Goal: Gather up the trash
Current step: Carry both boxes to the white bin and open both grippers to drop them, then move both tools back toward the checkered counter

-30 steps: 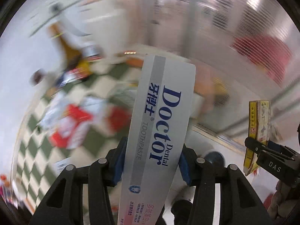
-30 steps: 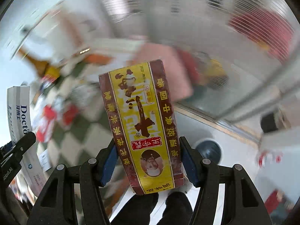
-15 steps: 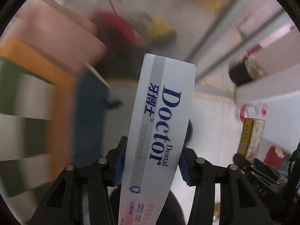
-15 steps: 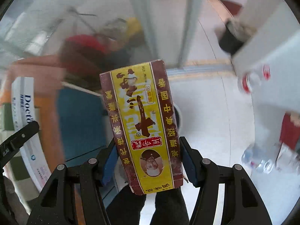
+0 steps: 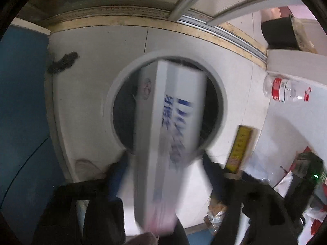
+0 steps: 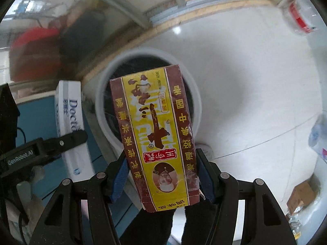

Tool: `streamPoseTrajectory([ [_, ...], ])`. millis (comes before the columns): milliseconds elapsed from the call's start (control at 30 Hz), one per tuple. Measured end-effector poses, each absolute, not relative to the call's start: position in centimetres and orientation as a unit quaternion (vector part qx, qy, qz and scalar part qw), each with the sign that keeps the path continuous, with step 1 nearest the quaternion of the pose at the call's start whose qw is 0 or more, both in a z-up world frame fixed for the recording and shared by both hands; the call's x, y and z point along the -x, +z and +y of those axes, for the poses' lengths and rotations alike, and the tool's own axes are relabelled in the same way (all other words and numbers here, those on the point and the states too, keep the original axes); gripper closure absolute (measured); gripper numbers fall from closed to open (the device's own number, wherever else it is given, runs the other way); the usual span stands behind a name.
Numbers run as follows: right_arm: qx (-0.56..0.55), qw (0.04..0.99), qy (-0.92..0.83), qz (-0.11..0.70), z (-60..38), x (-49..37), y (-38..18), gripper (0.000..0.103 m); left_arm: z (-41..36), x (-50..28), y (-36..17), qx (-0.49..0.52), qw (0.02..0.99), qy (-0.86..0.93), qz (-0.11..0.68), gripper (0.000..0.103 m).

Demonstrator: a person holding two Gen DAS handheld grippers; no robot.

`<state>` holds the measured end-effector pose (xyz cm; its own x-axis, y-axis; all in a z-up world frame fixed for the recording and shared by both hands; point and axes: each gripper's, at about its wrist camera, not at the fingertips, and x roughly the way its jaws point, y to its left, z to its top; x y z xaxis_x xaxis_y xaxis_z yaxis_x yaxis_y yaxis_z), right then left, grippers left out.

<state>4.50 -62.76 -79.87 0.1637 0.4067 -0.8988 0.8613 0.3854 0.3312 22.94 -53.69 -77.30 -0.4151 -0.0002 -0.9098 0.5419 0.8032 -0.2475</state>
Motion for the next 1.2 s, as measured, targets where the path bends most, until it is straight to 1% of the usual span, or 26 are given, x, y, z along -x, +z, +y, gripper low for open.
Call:
streamPoseTrajectory([
  [33, -0.521, 0.555, -0.193, 0.619, -62.6, -5.0, -81.3, 0.037, -53.4, -23.1, -77.2, -0.171, 0.517, -0.262, 0.797, 0.007],
  [67, -0.523, 0.550, -0.183, 0.626, -62.5, -5.4, -82.5, 0.033, -53.3, -23.3, -77.0, -0.174, 0.520, -0.259, 0.795, 0.007],
  [100, -0.521, 0.548, -0.179, 0.629, -62.5, -5.6, -83.1, 0.016, -53.0, -23.5, -76.5, -0.178, 0.525, -0.255, 0.792, 0.007],
  [133, -0.513, 0.546, -0.184, 0.636, -62.7, -5.6, -83.7, 0.005, -52.9, -23.4, -75.8, -0.190, 0.535, -0.250, 0.784, 0.007],
  [200, -0.505, 0.551, -0.194, 0.636, -63.1, -5.6, -83.4, 0.003, -52.2, -24.0, -75.0, -0.204, 0.551, -0.246, 0.771, 0.007],
  [267, -0.495, 0.559, -0.205, 0.633, -63.2, -5.6, -81.8, 0.000, -51.4, -23.9, -73.0, -0.222, 0.572, -0.243, 0.751, 0.007],
  [367, -0.455, 0.580, -0.225, 0.637, -62.8, -6.1, -77.9, 0.000, -49.9, -23.7, -69.1, -0.256, 0.606, -0.234, 0.716, 0.007],
  [500, -0.388, 0.603, -0.251, 0.650, -60.9, -6.7, -70.6, 0.000, -47.8, -22.6, -63.6, -0.272, 0.628, -0.227, 0.693, 0.007],
  [600, -0.362, 0.615, -0.261, 0.650, -59.9, -6.9, -64.9, 0.000, -46.3, -22.0, -58.9, -0.273, 0.639, -0.228, 0.682, 0.007],
  [633, -0.357, 0.619, -0.263, 0.648, -59.5, -6.7, -63.4, 0.000, -45.7, -21.5, -56.5, -0.274, 0.646, -0.231, 0.674, 0.007],
  [700, -0.349, 0.629, -0.270, 0.640, -58.9, -6.4, -59.5, 0.000, -45.1, -20.9, -53.4, -0.271, 0.655, -0.237, 0.664, 0.007],
  [833, -0.326, 0.652, -0.289, 0.620, -57.5, -5.0, -50.3, 0.000, -43.4, -19.4, -44.8, -0.258, 0.679, -0.256, 0.638, 0.007],
  [867, -0.320, 0.658, -0.294, 0.615, -57.1, -4.6, -47.8, 0.000, -43.5, -19.3, -43.8, -0.256, 0.683, -0.259, 0.633, 0.007],
  [933, -0.315, 0.668, -0.302, 0.603, -56.3, -3.7, -43.5, 0.000, -42.5, -18.5, -39.7, -0.247, 0.693, -0.269, 0.622, 0.007],
  [1100, -0.310, 0.687, -0.316, 0.576, -54.2, -1.5, -34.5, 0.000, -41.1, -17.7, -33.2, -0.226, 0.703, -0.292, 0.608, 0.007],
  [1200, -0.316, 0.693, -0.316, 0.566, -53.3, -0.9, -31.1, 0.000, -39.9, -17.8, -30.1, -0.206, 0.712, -0.299, 0.601, 0.007],
])
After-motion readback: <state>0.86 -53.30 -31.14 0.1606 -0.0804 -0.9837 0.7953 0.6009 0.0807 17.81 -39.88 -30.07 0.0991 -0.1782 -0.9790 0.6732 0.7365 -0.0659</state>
